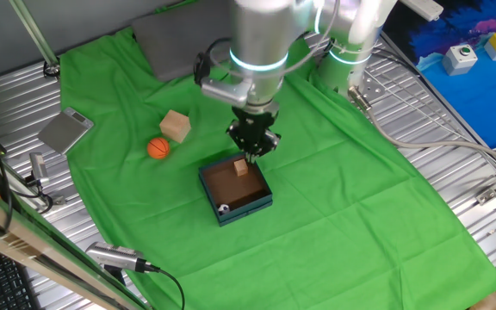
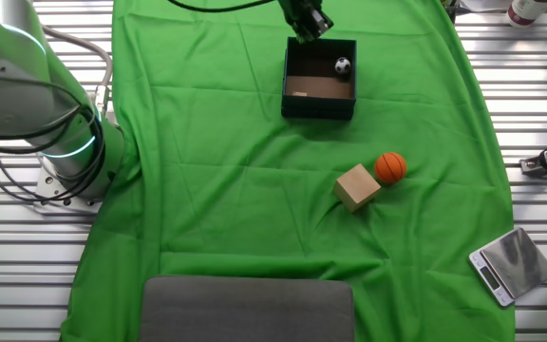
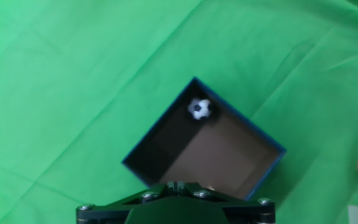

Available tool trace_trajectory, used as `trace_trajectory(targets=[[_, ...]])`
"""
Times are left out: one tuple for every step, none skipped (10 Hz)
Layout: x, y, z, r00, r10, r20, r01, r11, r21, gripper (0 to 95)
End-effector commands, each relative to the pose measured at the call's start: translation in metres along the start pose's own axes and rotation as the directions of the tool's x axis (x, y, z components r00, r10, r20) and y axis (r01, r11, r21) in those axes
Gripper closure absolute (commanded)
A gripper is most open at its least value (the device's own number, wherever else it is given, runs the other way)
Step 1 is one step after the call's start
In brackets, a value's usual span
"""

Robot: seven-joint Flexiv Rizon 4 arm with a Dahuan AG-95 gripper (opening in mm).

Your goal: Take everything out of the gift box

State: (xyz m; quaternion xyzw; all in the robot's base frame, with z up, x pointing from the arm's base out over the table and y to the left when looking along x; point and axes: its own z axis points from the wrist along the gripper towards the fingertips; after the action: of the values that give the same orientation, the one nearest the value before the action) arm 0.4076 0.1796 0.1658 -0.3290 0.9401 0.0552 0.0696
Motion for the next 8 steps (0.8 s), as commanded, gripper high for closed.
trace_trajectory(targets=[[0.0049, 0.0046, -0.0046, 0.994, -0.096, -0.054, 0.096, 0.995, -0.002, 95.0], [0.0059, 0.0055, -0.0064, 0.995, -0.084, -0.062, 0.083, 0.996, -0.025, 95.0], [0.0054, 0.0055, -0.0064, 0.996, -0.049, -0.072, 0.049, 0.999, -0.011, 95.0], [0.0043, 0.0054, -0.0066, 0.996, 0.002, -0.089, -0.001, 1.000, 0.017, 95.0], [0.0046, 0.0055, -0.0090, 0.995, -0.001, -0.095, 0.003, 1.000, 0.025, 95.0], [0.0047, 0.0055, -0.0091, 0.994, -0.006, -0.109, 0.013, 0.998, 0.058, 95.0], [0.0043, 0.0056, -0.0091, 0.994, -0.026, -0.110, 0.033, 0.998, 0.059, 95.0], [-0.0033, 0.0044, -0.0086, 0.988, -0.071, -0.136, 0.083, 0.993, 0.083, 95.0]])
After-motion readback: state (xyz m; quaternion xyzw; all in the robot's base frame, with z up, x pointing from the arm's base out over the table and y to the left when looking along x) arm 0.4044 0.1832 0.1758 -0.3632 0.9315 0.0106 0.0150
